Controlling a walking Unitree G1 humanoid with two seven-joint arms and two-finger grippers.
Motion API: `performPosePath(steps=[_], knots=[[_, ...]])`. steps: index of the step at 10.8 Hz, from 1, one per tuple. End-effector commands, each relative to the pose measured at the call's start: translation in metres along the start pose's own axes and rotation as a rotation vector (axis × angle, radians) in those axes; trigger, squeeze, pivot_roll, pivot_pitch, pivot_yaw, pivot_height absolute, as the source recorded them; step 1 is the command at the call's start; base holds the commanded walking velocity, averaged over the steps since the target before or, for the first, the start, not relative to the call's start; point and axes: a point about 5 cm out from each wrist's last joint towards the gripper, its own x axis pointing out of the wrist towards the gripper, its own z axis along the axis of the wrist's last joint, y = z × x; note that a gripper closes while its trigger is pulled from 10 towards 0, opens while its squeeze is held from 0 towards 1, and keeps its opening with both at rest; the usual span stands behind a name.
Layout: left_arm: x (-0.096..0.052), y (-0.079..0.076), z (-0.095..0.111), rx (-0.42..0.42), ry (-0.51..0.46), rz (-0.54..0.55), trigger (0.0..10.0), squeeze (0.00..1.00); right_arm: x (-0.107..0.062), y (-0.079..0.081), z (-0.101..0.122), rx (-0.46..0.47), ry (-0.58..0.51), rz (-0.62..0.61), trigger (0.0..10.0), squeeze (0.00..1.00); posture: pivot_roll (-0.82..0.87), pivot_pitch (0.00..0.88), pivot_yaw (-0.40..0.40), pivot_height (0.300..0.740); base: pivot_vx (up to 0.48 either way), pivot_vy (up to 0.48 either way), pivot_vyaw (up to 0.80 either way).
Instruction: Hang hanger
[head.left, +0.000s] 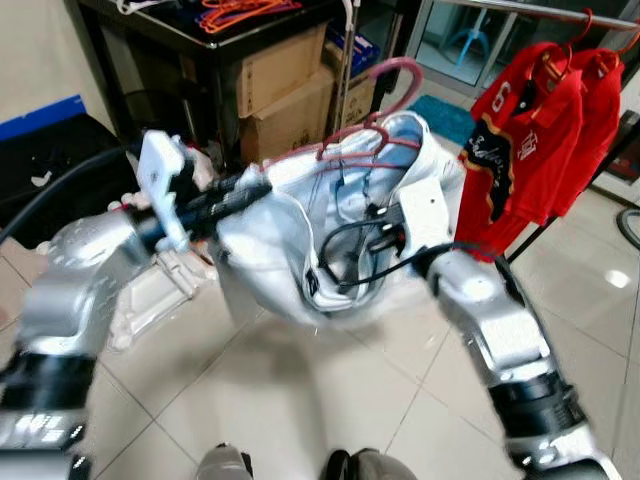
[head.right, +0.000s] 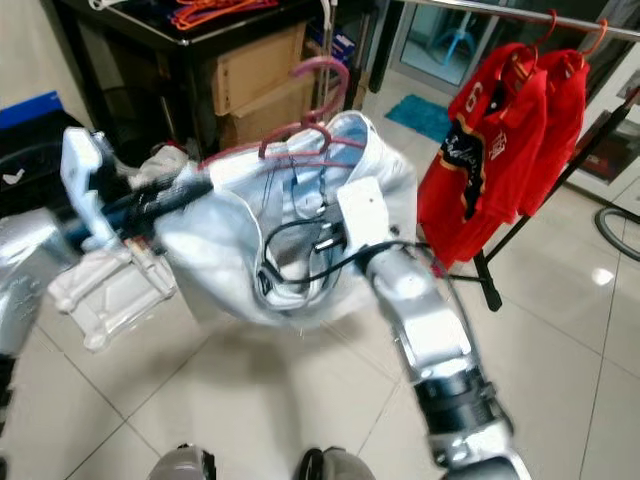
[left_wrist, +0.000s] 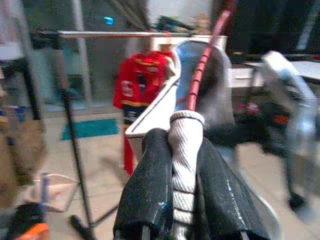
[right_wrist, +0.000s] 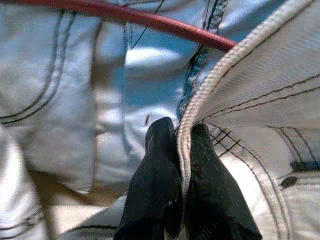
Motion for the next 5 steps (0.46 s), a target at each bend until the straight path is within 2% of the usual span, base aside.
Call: performPosePath(steps=[1,2,3,4,5], knots=[[0.000,-0.006,0.018,0.039,-0.075,-0.069,10.0,0.00,-0.001,-0.004,-0.004,-0.048,0.011,0.016,10.0,0.00,0.04,0.085,-0.072,0.740,0.000,0.000,0.00],[-0.004,-0.005,0.020,0.039,-0.072,-0.073,10.0,0.00,-0.004,-0.011,-0.006,-0.074,0.010,0.033,10.0,0.00,0.04,0.087,-0.071,0.740,0.000,0.000,0.00],[-0.007,-0.003,0.024,0.035,-0.086,-0.074,10.0,0.00,-0.009,-0.019,-0.009,-0.107,0.017,0.054,10.0,0.88,0.04,0.089,-0.070,0.740,0.000,0.000,0.00],[-0.007,-0.002,0.027,0.031,-0.097,-0.070,10.0,0.00,-0.012,-0.022,-0.012,-0.142,0.030,0.070,10.0,1.00,0.04,0.088,-0.070,0.740,0.000,0.000,0.00],[-0.007,0.001,0.027,0.031,-0.097,-0.049,10.0,0.00,-0.014,-0.024,-0.011,-0.141,0.023,0.083,10.0,1.00,0.04,0.089,-0.069,0.740,0.000,0.000,0.00]])
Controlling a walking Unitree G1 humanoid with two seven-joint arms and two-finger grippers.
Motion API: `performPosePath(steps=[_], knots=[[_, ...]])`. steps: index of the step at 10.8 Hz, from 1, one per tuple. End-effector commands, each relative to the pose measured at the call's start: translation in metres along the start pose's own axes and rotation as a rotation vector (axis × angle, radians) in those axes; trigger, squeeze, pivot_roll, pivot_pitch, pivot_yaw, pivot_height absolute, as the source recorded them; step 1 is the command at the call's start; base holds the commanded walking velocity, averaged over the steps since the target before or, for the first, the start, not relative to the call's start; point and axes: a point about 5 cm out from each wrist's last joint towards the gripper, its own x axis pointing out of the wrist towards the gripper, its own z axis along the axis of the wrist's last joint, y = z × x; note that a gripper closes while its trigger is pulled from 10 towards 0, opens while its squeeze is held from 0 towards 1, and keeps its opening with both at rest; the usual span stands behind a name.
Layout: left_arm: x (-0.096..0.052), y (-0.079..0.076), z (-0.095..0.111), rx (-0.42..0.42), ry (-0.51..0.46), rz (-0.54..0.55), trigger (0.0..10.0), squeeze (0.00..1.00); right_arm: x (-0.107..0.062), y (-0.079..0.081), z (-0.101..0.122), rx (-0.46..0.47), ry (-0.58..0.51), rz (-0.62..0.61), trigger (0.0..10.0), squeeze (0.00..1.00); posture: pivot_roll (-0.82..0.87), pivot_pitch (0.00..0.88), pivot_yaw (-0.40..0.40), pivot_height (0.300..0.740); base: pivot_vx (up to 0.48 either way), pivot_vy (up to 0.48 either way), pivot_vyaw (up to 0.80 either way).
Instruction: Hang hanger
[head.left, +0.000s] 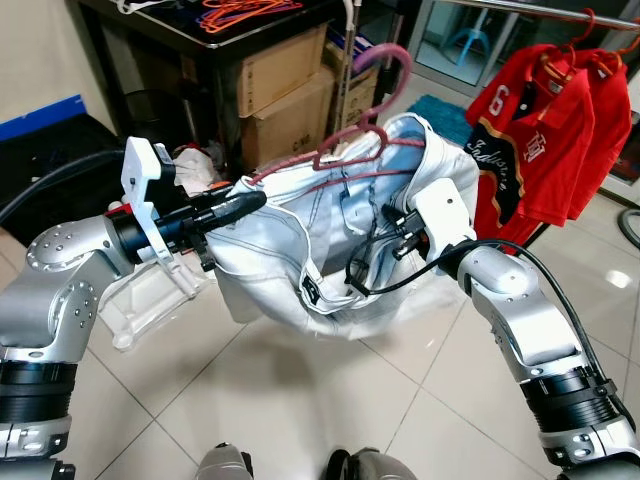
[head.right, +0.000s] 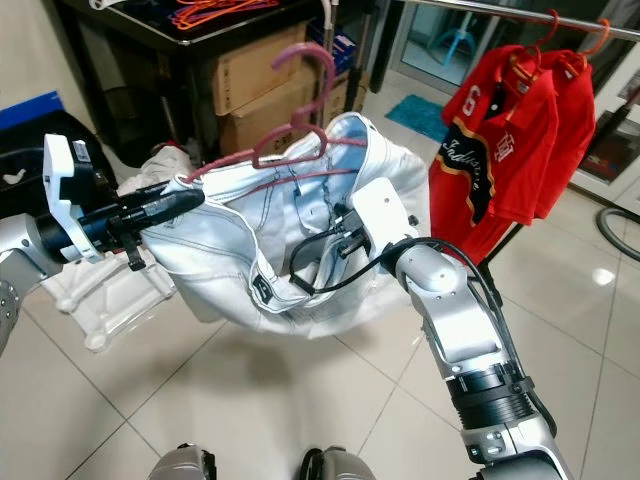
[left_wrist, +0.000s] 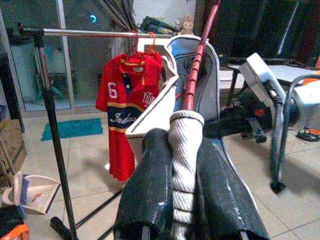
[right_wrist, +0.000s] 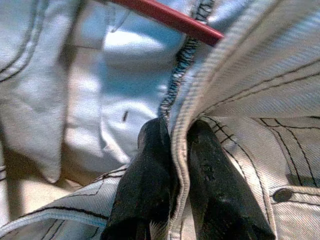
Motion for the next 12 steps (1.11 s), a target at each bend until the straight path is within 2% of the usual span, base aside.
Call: performPosePath(steps=[1,3,4,6,9,11,12], knots=[[0.004,0.004,0.019,0.064,-0.080,0.021,10.0,0.00,-0.005,-0.003,-0.004,0.012,-0.001,0.027,10.0,1.00,0.04,0.090,-0.067,0.740,0.000,0.000,0.00],[0.006,0.006,0.015,0.061,-0.068,0.050,10.0,0.00,-0.012,-0.001,0.007,0.050,-0.078,0.122,10.0,1.00,0.03,0.092,-0.066,0.740,0.000,0.000,0.00],[0.006,0.007,0.013,0.063,-0.064,0.060,10.0,0.00,-0.020,-0.002,0.016,0.074,-0.128,0.174,10.0,1.00,0.03,0.094,-0.066,0.740,0.000,0.000,0.00],[0.004,0.008,0.012,0.063,-0.062,0.063,10.0,0.00,-0.029,-0.012,0.025,0.091,-0.169,0.158,10.0,1.00,0.03,0.097,-0.060,0.740,0.000,0.000,0.00],[0.003,0.008,0.015,0.082,-0.092,0.032,10.0,0.00,-0.045,-0.028,0.032,0.058,-0.187,0.191,10.0,1.00,0.01,0.089,-0.055,0.740,0.000,0.000,0.00],[0.002,0.009,0.017,0.094,-0.097,0.033,10.0,0.00,-0.053,-0.035,0.035,-0.010,-0.194,0.205,10.0,1.00,0.01,0.081,-0.057,0.740,0.000,0.000,0.00],[0.001,0.008,0.016,0.112,-0.086,0.026,10.0,0.00,-0.054,-0.043,0.042,0.018,-0.217,0.180,10.0,1.00,0.01,0.075,-0.059,0.740,0.000,0.000,0.00]])
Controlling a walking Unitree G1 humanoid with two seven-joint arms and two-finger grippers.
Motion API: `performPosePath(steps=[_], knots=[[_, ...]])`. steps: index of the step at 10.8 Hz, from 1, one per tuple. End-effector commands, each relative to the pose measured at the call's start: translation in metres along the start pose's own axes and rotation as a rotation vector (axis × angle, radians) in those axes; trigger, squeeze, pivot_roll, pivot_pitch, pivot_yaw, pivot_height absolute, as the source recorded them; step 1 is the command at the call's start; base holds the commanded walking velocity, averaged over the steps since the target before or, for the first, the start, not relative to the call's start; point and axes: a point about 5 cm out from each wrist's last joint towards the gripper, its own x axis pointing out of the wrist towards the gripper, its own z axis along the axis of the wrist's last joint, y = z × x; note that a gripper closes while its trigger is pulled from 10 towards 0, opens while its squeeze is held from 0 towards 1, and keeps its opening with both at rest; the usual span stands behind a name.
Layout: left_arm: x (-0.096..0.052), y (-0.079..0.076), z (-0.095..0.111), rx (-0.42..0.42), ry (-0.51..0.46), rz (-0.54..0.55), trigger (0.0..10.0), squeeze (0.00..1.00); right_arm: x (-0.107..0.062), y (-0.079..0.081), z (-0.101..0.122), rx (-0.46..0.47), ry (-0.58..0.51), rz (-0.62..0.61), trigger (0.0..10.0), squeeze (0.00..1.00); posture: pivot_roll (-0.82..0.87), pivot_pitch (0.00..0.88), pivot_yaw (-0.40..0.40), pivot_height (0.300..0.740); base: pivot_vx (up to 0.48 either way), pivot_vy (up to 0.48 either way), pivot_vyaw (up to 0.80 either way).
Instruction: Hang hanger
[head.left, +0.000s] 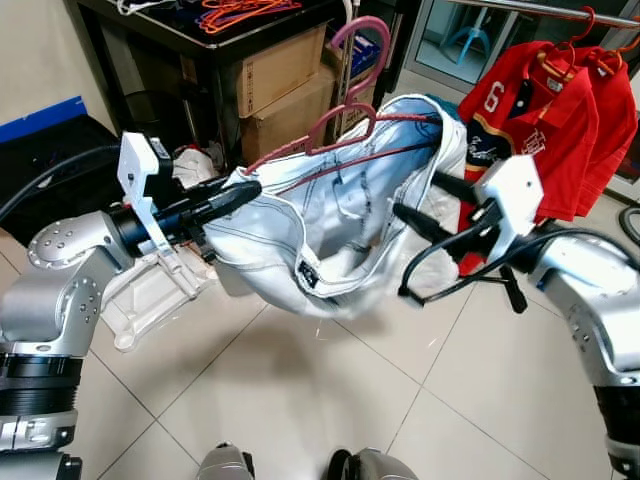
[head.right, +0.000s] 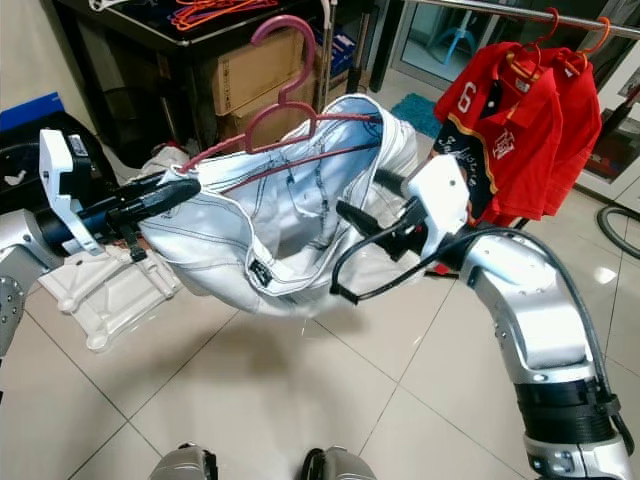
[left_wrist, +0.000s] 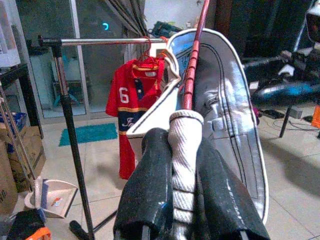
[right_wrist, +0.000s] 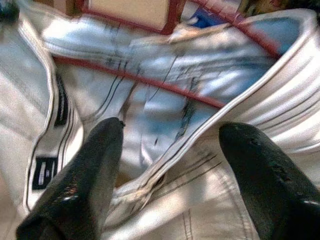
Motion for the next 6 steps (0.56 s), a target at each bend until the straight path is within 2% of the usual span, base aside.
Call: performPosePath(steps=[1,2,4,6], knots=[[0.001,0.000,0.012,0.073,-0.046,-0.014,10.0,0.00,0.000,-0.002,0.020,0.016,-0.076,0.010,10.0,1.00,0.01,0.070,-0.062,0.740,0.000,0.000,0.00],[0.001,-0.001,0.010,0.086,-0.038,-0.017,10.0,0.00,0.002,0.000,0.025,0.032,-0.095,0.018,10.0,1.00,0.01,0.067,-0.063,0.740,0.000,0.000,0.00],[0.004,-0.004,0.008,0.101,-0.038,-0.012,10.0,0.00,0.016,-0.012,0.026,0.093,-0.048,-0.155,10.0,1.00,0.01,0.065,-0.067,0.740,0.000,0.000,0.00],[0.005,-0.005,0.007,0.109,-0.032,-0.017,10.0,0.00,0.022,-0.012,0.021,0.056,0.016,-0.229,10.0,1.00,0.01,0.068,-0.068,0.740,0.000,0.000,0.00]])
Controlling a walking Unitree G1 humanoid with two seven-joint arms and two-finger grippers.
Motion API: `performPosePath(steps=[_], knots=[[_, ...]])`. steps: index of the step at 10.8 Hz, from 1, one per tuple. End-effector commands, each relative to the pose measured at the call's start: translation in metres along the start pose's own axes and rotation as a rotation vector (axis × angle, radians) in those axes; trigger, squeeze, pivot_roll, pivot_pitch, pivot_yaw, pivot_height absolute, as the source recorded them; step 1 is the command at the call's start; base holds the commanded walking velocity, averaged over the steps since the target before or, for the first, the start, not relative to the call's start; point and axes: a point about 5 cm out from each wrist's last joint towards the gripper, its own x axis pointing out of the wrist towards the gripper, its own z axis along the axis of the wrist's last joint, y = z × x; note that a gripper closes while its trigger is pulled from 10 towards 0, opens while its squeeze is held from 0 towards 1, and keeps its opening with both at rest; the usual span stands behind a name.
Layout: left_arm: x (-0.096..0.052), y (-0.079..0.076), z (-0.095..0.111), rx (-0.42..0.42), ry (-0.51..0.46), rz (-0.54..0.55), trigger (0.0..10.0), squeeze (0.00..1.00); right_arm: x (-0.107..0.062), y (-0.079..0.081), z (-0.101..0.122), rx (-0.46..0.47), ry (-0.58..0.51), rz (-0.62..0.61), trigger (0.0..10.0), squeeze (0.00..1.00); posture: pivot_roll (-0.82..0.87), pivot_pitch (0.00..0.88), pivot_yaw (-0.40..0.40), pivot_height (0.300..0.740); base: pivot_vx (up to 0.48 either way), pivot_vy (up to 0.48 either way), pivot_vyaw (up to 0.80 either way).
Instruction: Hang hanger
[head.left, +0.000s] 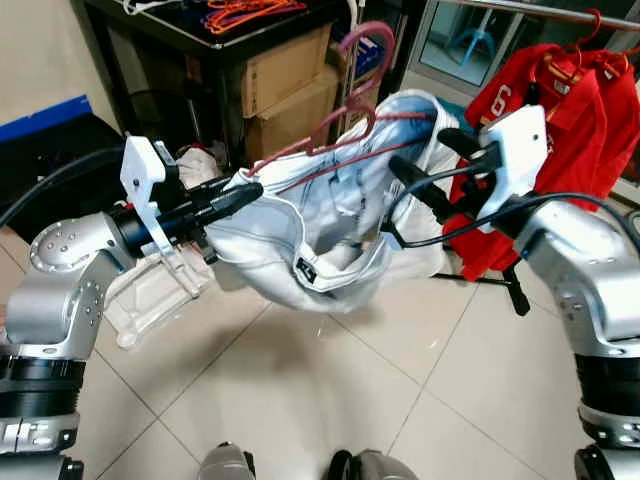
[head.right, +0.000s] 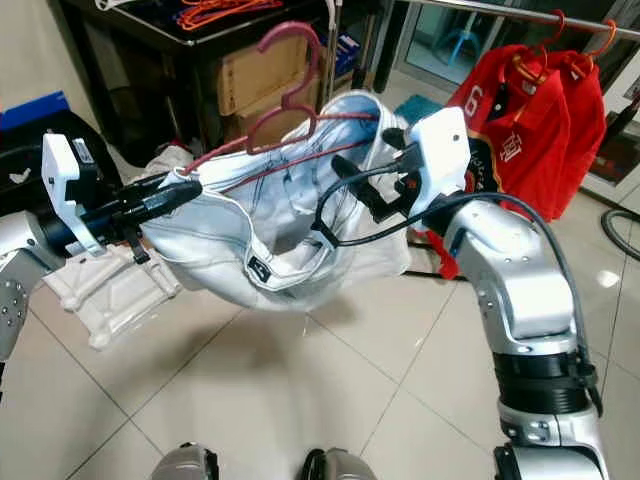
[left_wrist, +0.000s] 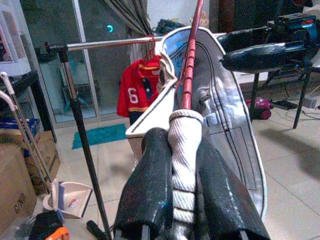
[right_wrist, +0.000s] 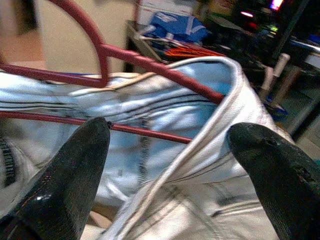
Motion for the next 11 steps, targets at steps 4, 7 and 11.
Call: performPosePath(steps=[4,7,11], knots=[[-0.013,0.003,0.013,0.035,-0.041,-0.044,10.0,0.00,-0.021,-0.020,0.037,-0.046,-0.156,0.170,10.0,1.00,0.01,0.069,-0.063,0.740,0.000,0.000,0.00],[-0.020,-0.011,0.007,-0.017,0.009,-0.202,10.0,0.00,-0.027,-0.015,0.035,-0.129,-0.071,0.473,10.0,1.00,0.01,0.066,-0.069,0.740,0.000,0.000,0.00],[-0.025,-0.015,0.007,-0.019,0.036,-0.291,10.0,0.00,-0.021,-0.023,0.041,-0.263,0.035,0.619,10.0,1.00,0.01,0.071,-0.068,0.740,0.000,0.000,0.00]])
